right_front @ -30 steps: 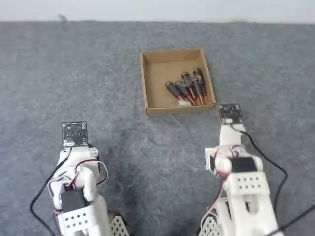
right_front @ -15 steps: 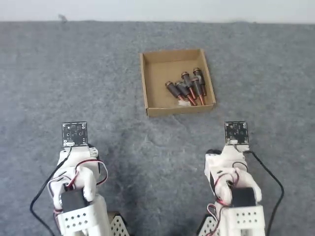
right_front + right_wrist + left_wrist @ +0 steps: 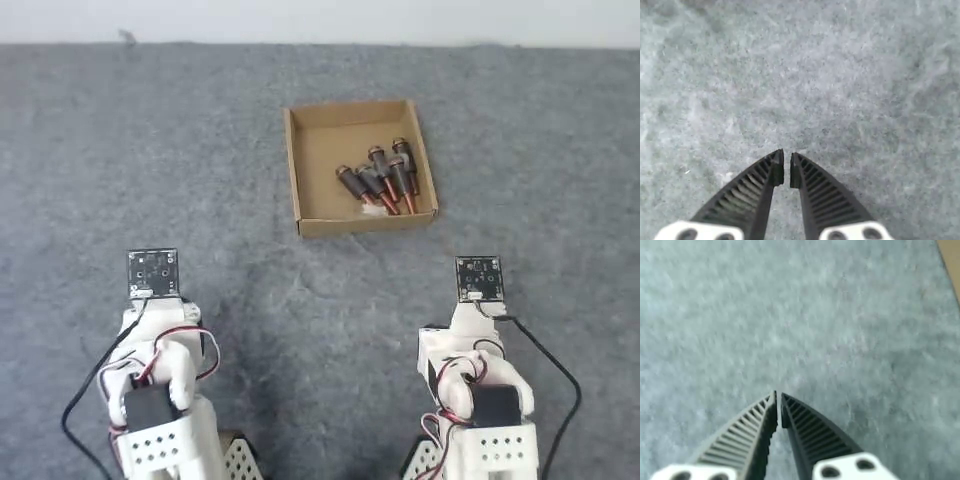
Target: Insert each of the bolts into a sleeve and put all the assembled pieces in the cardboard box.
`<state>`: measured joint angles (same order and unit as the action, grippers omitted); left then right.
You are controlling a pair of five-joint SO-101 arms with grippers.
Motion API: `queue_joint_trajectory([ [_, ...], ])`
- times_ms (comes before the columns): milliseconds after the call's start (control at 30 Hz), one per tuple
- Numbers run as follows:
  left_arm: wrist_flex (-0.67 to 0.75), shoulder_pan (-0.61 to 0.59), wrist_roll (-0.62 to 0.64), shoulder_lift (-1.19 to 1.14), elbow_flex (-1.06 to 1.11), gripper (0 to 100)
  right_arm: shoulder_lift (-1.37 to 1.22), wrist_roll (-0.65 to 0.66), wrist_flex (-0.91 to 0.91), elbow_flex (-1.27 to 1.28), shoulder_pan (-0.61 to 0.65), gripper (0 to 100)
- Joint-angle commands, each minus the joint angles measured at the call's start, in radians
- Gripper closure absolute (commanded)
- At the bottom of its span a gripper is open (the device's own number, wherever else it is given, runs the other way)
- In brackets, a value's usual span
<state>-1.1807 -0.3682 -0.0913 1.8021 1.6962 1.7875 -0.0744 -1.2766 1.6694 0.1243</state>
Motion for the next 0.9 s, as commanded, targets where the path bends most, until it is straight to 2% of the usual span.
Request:
queue_joint_trajectory([
  [0,-0.081,0.051,-0.006,0.023,-0.012,99,-0.004,-0.008,-0.007,0.012,-0.010,99.3],
  [867,-0.083,0.071,-0.008,0.023,-0.012,99,-0.004,-0.008,-0.007,0.014,-0.008,99.3],
])
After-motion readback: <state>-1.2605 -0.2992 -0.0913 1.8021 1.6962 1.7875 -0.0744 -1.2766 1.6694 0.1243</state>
